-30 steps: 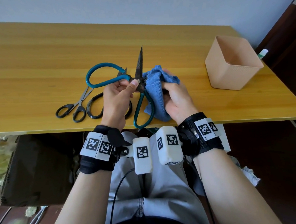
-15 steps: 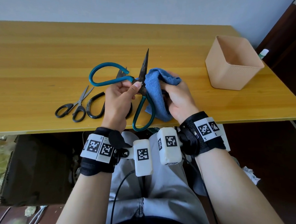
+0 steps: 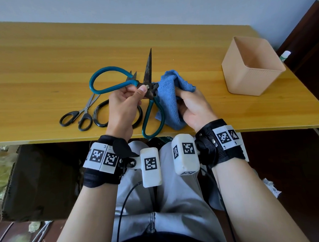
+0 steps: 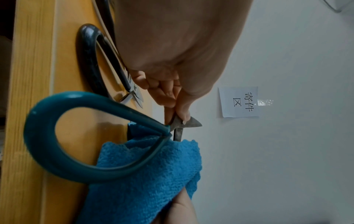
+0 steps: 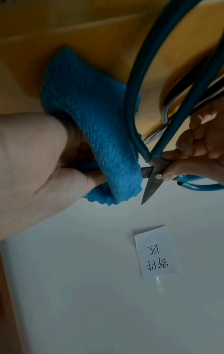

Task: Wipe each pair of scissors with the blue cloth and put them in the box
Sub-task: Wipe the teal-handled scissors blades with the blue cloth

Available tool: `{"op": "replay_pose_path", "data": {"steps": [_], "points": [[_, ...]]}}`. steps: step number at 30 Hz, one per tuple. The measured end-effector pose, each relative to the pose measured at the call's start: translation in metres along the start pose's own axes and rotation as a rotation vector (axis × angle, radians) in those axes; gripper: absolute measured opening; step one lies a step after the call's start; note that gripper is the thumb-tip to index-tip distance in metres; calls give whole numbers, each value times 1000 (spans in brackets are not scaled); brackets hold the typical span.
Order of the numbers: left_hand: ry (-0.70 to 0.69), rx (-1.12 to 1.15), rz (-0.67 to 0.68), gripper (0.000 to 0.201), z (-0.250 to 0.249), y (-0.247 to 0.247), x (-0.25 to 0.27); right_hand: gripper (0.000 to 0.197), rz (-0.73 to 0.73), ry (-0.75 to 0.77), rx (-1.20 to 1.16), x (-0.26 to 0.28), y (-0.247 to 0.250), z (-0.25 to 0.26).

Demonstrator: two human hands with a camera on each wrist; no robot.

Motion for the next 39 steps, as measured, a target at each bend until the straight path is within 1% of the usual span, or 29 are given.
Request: {"op": "replay_pose_path", "data": {"steps": [3,5,8,11,13,16,21,24,27,29,32,38,39], "points": [[-2,-17,15,27,0,-2,1,5,70,-52,7,7,-11,-2],[0,-20,20,27,1,-3,1,10,104,-70,23,10,-16,-1],[-10,-34,24,27,-2,-2,2,16,127,-51,36,9,-19,1],[-29,-44,23,27,-5,-5,4,15,94,-32,26,8,-18,4],[-29,-53,25,27,-7,-7,5,21,66,-24,3,7,-15,4],[-19,-44,20,26,-9,-5,3,22,45,0,-56,7,-14,8],[-8,-46,1,26,-8,-1,2,45,-51,21,-81,2,-9,7],[0,-54,-3,26,-8,1,3,47,-78,25,-72,1,-8,5],[14,-47,0,27,-8,2,4,50,-71,32,-66,0,-8,3],[24,-41,-2,26,-7,2,4,48,-76,25,-52,-1,-5,1],[30,-32,-6,24,-6,3,3,34,-72,15,-48,-2,2,2],[34,-41,-14,25,-8,5,2,31,-60,44,-57,-1,5,6],[37,-42,-18,25,-7,6,3,34,-61,53,-70,-1,5,7]]}}
Point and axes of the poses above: each hand's wrist, its own x-axis away from the middle knuckle, its own y-axis out of the back of the hand, z = x × y, the point moved 7 cm from there along -x, towards the middle knuckle, and after that the axes turned 15 degrees about y, right-handed, at the moved point
